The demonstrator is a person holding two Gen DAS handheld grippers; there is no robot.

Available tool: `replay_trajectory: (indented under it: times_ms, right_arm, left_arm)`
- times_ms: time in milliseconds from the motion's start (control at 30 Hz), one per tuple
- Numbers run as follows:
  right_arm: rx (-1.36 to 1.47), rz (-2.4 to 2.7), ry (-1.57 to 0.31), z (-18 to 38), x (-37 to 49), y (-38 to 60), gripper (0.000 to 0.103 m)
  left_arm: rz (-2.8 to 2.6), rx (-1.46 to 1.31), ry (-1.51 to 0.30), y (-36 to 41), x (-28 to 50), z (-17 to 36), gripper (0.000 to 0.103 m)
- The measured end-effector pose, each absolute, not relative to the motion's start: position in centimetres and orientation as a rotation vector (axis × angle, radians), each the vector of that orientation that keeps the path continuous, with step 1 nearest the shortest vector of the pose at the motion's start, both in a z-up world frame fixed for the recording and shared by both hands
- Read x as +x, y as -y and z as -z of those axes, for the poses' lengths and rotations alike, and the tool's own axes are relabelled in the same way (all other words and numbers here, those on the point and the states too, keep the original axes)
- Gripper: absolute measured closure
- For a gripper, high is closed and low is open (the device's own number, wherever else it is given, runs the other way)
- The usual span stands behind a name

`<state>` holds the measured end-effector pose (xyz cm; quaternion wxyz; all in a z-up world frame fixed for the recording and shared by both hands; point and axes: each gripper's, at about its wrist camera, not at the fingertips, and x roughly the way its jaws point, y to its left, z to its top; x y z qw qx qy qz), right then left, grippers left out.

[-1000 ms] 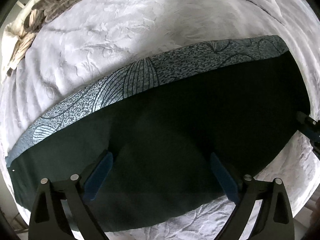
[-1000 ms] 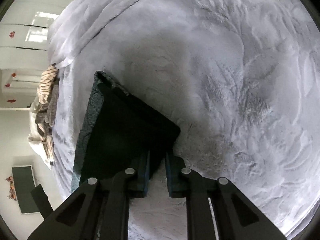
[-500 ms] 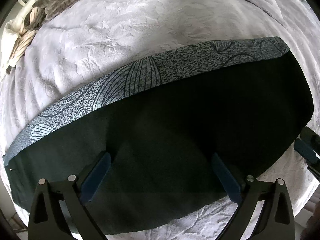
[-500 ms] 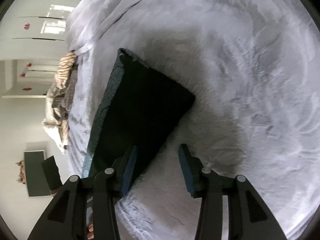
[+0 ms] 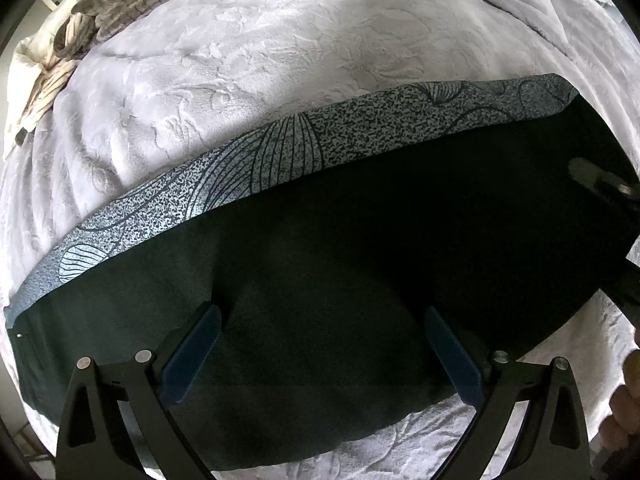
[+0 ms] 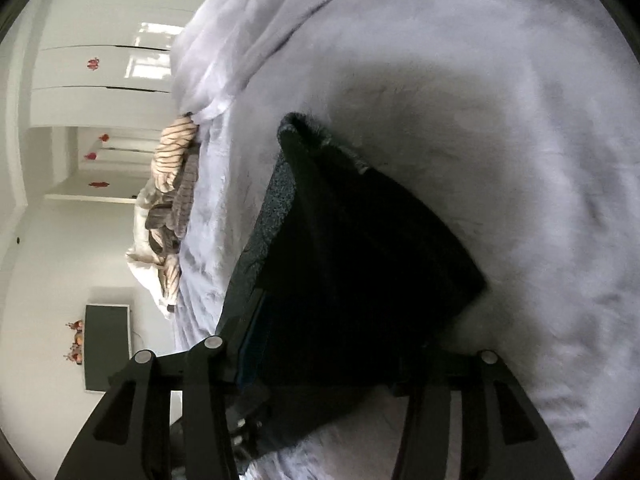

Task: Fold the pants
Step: 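Lift the held trouser end with the right gripper and fold it over the strip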

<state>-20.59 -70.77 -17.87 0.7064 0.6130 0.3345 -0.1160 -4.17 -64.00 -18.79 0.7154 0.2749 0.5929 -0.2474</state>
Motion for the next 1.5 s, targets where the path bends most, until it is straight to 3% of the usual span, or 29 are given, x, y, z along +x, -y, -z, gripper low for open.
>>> replay_trajectory:
  times_ms: [33,67,100,233,433,533,967,1133,1267,1367,1500]
  right_arm:
    - [1.371,0.271,-0.766,18.2,-20.3,70.8,0.055]
    - [1.371,0.290,-0.782,18.3,-20.3,70.8,0.079]
    - [1.378,0.288,-0.777,18.2,-20.5,70.9,0.088]
    - [1.332,0.240,-0.743,16.0,-20.8,70.5,0.090]
    - [1.288,0.163,-0.704,13.1,-20.2,69.6,0.090]
    - [1.226,0.144,-0.719,11.5,-19.2,68.6,0.090]
    - [0.806,0.096,-0.812,2.7,-15.2,59.1,0.090]
    - [0.572,0.113,-0.940,3.3,-11.1,51.7,0.088]
    - [0.431,0.108,-1.056,7.0,-7.8,44.9,0.085]
    - [0.250,0.146,-1.152,10.2,-5.9,39.7,0.073]
    - [-0.075,0.163,-1.147,9.0,-6.3,33.6,0.048]
  left_arm:
    - [0.547,0.612,-1.315,64.0,-4.2,18.6,0.002]
    - [0.539,0.607,-1.314,64.1,-4.1,18.1,0.008]
    - [0.516,0.585,-1.295,64.0,-3.8,17.3,0.014]
    - [0.472,0.489,-1.214,64.6,-1.7,15.0,0.018]
    - [0.425,0.557,-1.241,67.6,1.0,19.6,0.017]
    - [0.466,0.576,-1.228,67.6,1.1,19.0,0.017]
    - [0.482,0.362,-1.226,54.5,4.1,12.1,0.017]
    - [0.383,0.315,-1.260,48.5,6.7,12.8,0.017]
    - [0.305,0.251,-1.283,43.7,8.2,12.9,0.017]
    - [0.290,0.252,-1.288,41.4,8.6,12.8,0.017]
    - [0.330,0.235,-1.288,40.3,9.5,12.3,0.017]
